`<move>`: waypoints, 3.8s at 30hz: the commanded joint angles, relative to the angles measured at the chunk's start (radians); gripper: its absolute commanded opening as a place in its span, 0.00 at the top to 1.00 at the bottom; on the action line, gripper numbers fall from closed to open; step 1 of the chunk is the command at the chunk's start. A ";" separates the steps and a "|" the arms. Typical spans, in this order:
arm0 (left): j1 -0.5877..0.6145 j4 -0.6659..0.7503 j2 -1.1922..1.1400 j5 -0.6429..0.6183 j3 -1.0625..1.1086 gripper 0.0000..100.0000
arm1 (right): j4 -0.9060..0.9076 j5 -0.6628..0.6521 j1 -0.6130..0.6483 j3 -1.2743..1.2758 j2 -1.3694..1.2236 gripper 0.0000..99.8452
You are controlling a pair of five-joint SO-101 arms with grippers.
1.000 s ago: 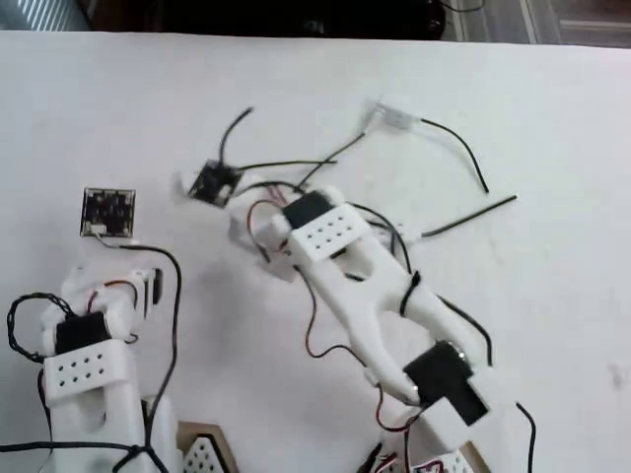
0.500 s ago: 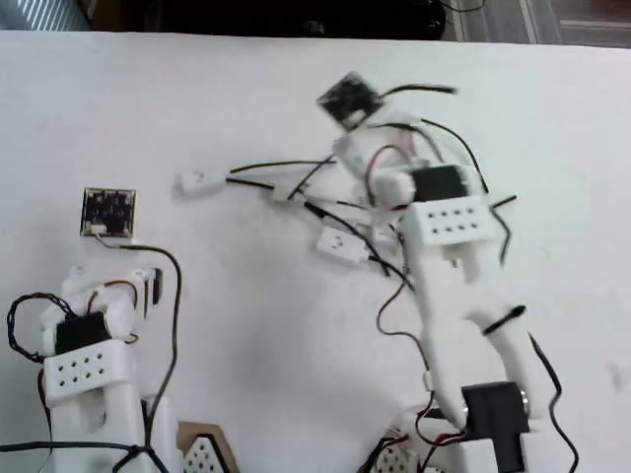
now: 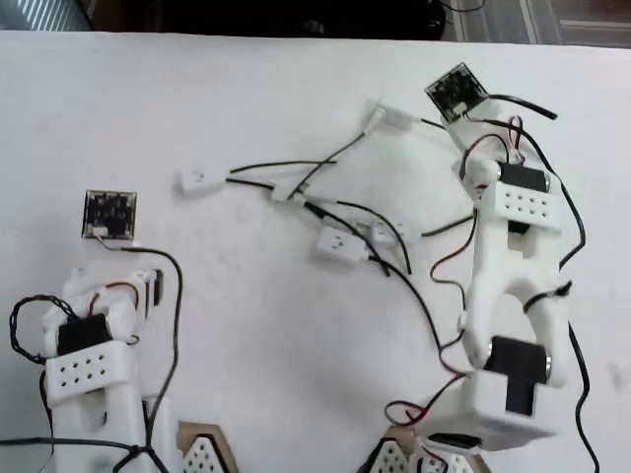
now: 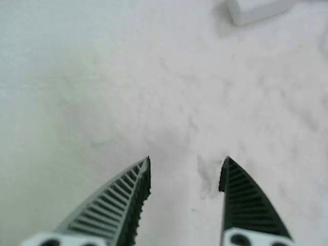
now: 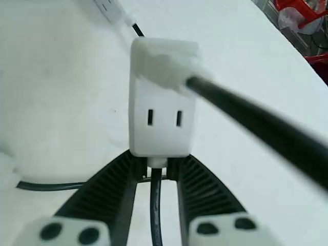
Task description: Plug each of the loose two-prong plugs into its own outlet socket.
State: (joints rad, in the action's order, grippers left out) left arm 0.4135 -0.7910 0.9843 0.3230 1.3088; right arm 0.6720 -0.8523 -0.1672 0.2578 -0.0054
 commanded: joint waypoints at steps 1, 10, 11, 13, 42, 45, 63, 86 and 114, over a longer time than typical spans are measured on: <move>0.005 0.029 0.022 -0.003 -0.002 0.78 | -0.217 -0.092 -0.030 -0.015 -0.114 0.98; 0.005 0.034 0.022 -0.006 0.000 0.78 | -0.478 -0.316 0.044 -0.017 -0.291 0.98; 0.005 0.034 0.022 -0.006 0.000 0.78 | -0.492 -0.328 0.053 -0.018 -0.300 0.98; 0.005 0.034 0.022 -0.006 0.000 0.78 | -0.499 -0.330 0.065 -0.018 -0.311 0.97; 0.005 0.032 0.022 -0.005 0.002 0.78 | 0.312 0.471 0.182 -0.014 0.035 0.79; 0.005 0.032 0.022 -0.005 0.002 0.78 | 0.375 0.494 0.239 -0.012 0.059 0.79; 0.005 0.031 0.022 -0.003 0.002 0.78 | 0.208 0.557 0.423 -0.006 -0.200 0.79; 0.005 0.031 0.022 -0.003 0.002 0.78 | 0.489 0.549 0.229 -0.017 0.231 0.98; 0.005 0.028 0.022 -0.003 0.002 0.78 | 0.842 0.387 0.130 -0.282 -0.044 0.83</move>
State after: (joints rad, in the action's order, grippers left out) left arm 0.4135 -0.7772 0.9874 0.3230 1.3119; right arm 1.5175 -0.4611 -0.1120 0.1381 0.0729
